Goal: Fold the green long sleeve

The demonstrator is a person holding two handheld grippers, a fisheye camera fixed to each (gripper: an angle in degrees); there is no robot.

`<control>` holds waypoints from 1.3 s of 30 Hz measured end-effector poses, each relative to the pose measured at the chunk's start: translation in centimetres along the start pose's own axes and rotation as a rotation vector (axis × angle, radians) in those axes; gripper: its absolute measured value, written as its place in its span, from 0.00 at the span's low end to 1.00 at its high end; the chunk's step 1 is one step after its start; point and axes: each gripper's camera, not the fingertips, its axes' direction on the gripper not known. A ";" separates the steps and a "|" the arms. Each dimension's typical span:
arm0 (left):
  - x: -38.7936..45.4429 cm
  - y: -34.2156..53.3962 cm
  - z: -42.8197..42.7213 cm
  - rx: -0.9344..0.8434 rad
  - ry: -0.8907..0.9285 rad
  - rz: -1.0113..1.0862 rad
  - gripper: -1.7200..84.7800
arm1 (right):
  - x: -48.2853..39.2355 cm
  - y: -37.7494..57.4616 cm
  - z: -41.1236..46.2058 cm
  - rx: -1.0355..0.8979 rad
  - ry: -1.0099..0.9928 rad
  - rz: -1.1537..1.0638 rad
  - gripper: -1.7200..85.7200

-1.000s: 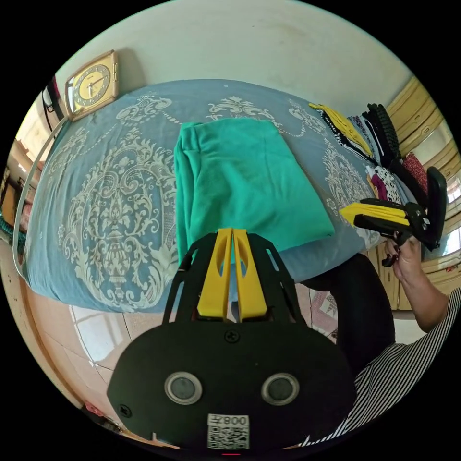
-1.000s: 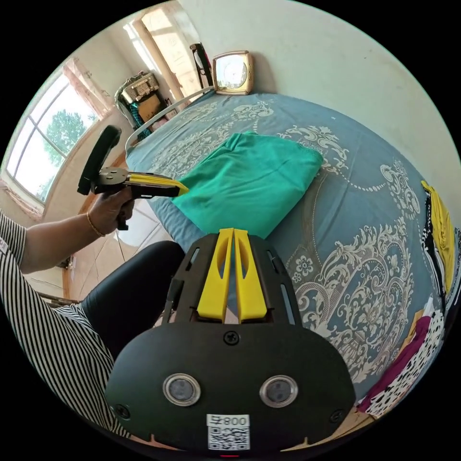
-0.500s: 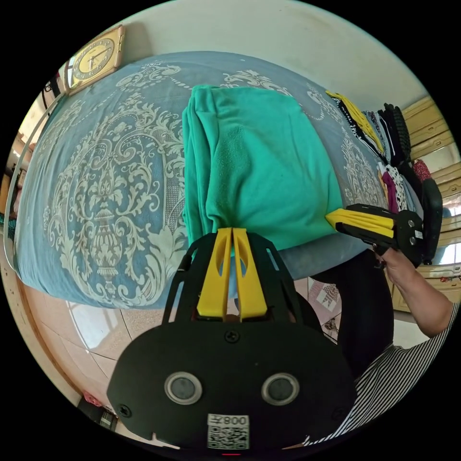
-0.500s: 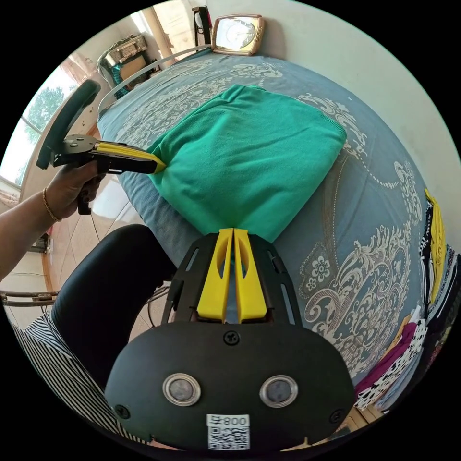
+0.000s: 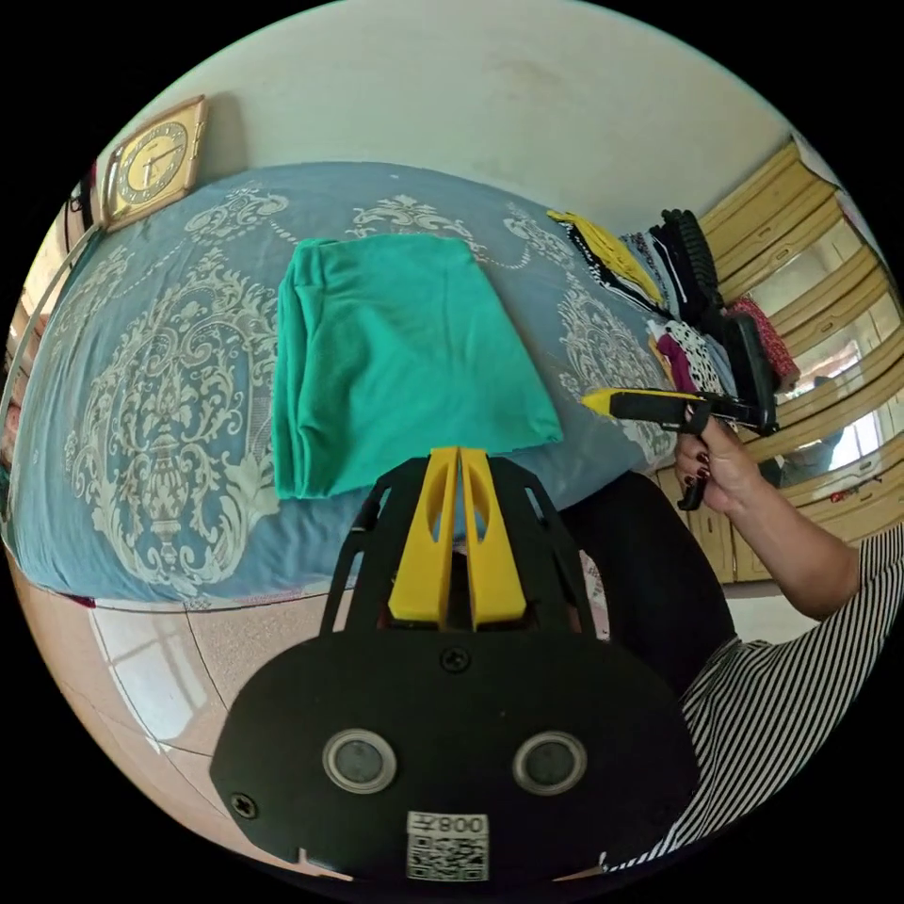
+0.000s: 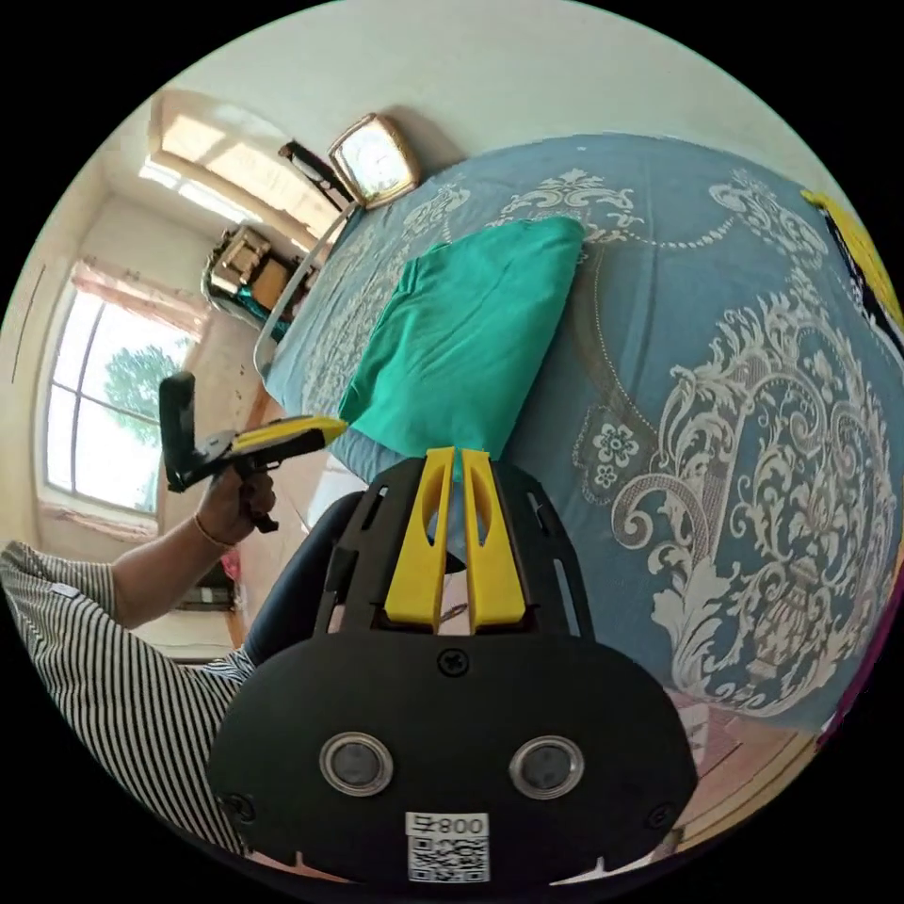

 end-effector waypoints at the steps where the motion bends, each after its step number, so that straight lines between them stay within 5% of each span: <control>1: 0.8 0.5 1.3 -0.024 0.027 0.012 0.03 | 2.8 1.6 -0.2 0.021 -0.078 0.071 0.07; 7: 1.6 1.2 9.5 -0.164 0.308 -0.040 0.08 | 12.5 6.6 5.1 -0.016 -0.340 0.256 0.11; 17: -3.7 5.0 22.7 -0.142 0.721 -0.478 0.08 | 22.3 12.9 11.2 0.000 -0.512 0.382 0.12; 33: -3.6 14.0 27.7 -0.052 0.805 -0.489 0.07 | 27.8 16.9 22.7 -0.001 -0.776 0.470 0.09; 39: -6.0 20.7 26.5 0.063 0.844 -0.527 0.15 | 27.3 17.5 22.3 0.039 -0.777 0.415 0.05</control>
